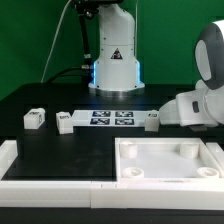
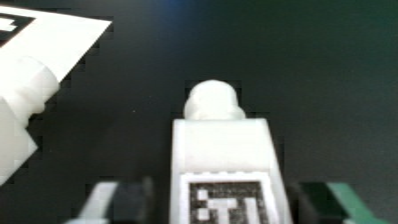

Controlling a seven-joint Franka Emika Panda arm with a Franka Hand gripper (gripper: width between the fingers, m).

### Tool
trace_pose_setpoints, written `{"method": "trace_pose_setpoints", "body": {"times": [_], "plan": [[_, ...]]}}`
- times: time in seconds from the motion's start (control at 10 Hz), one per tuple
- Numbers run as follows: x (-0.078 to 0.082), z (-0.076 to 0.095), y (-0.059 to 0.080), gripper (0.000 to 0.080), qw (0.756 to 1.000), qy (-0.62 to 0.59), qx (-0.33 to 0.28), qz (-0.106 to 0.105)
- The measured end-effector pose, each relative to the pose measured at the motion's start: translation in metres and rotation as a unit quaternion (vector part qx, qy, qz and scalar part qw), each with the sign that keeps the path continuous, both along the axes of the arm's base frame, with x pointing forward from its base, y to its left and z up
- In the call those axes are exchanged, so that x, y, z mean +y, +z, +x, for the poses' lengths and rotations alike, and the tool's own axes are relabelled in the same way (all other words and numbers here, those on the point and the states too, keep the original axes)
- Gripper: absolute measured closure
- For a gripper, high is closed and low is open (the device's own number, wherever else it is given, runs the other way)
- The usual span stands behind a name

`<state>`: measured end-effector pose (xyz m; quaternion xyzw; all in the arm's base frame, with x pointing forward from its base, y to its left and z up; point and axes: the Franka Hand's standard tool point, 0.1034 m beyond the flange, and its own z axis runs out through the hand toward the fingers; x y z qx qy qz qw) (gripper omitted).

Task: Assemble one leg

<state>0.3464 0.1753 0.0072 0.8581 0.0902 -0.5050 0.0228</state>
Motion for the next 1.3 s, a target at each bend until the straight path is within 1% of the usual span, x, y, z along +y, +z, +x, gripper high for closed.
{"method": "trace_pose_setpoints", "body": {"times": [0.1, 0.6, 0.7, 0.8, 0.9, 1.0, 1.2, 1.3], "plan": [[0.000, 0.000, 0.000, 0.0512, 1.000, 0.000, 0.000, 0.000], [-0.001, 0.001, 0.001, 0.0512, 1.000, 0.000, 0.002, 0.001], [-0.008, 0.004, 0.012, 0.0512, 1.000, -0.002, 0.006, 0.003], [-0.011, 0.007, 0.034, 0.0512, 1.000, -0.002, 0.013, -0.003], [-0.011, 0.009, 0.059, 0.0511, 1.000, 0.000, 0.022, -0.010], [-0.012, 0.012, 0.078, 0.0511, 1.000, 0.002, 0.025, -0.013], [-0.012, 0.018, 0.095, 0.0511, 1.000, 0.002, 0.001, -0.009], [-0.013, 0.015, 0.092, 0.0511, 1.000, 0.002, 0.004, -0.010]]}}
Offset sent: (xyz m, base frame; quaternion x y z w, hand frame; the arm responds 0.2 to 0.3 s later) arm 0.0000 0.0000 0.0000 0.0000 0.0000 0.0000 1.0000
